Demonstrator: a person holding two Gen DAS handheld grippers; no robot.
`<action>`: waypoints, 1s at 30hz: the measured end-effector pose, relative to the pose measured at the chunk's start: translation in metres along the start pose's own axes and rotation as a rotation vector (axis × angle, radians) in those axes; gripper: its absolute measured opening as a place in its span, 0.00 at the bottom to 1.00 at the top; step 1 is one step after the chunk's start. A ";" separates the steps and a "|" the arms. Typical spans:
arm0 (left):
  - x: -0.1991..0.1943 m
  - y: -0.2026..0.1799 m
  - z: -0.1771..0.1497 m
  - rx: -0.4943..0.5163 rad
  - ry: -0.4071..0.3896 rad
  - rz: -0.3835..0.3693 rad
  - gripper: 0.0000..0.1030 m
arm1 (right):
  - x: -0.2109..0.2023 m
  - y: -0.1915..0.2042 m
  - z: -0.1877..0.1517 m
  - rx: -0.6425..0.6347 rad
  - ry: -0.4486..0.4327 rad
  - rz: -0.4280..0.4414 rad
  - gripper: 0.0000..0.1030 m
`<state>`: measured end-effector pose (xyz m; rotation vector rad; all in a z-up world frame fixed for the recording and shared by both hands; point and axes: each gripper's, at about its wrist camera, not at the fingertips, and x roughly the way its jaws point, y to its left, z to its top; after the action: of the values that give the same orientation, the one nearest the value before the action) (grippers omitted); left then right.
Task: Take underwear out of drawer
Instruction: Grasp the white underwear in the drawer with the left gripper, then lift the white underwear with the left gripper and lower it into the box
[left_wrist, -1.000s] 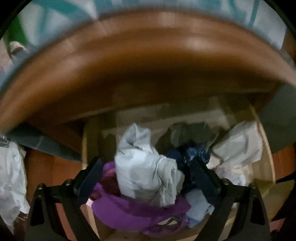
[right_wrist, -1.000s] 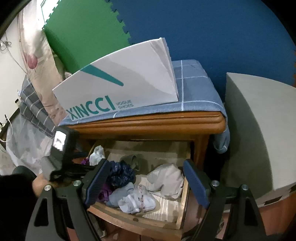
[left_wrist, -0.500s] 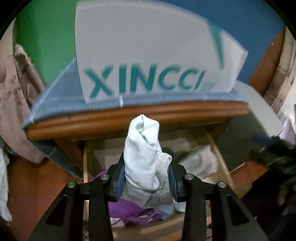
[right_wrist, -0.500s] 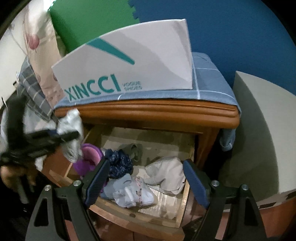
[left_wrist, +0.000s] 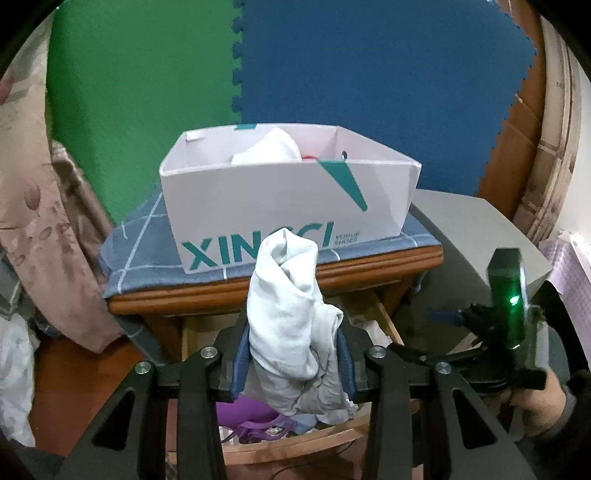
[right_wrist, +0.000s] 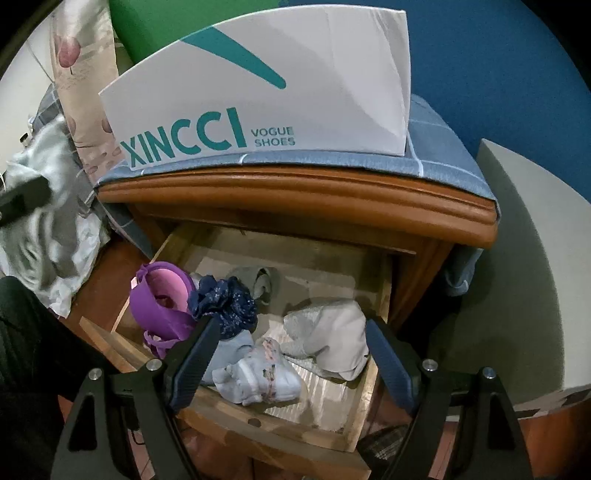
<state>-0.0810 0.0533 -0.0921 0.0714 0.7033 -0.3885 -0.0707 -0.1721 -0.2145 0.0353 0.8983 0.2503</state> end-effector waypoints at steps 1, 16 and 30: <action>-0.005 -0.001 0.002 0.003 -0.010 0.015 0.35 | 0.001 0.000 0.000 0.000 0.004 0.000 0.81; -0.060 0.022 0.089 -0.021 -0.202 0.141 0.36 | 0.001 -0.011 0.001 0.056 0.001 -0.074 0.81; -0.029 0.024 0.185 -0.031 -0.290 0.177 0.37 | 0.003 -0.015 0.002 0.072 0.002 -0.116 0.81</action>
<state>0.0220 0.0486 0.0664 0.0463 0.4119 -0.2118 -0.0647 -0.1862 -0.2178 0.0496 0.9078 0.1098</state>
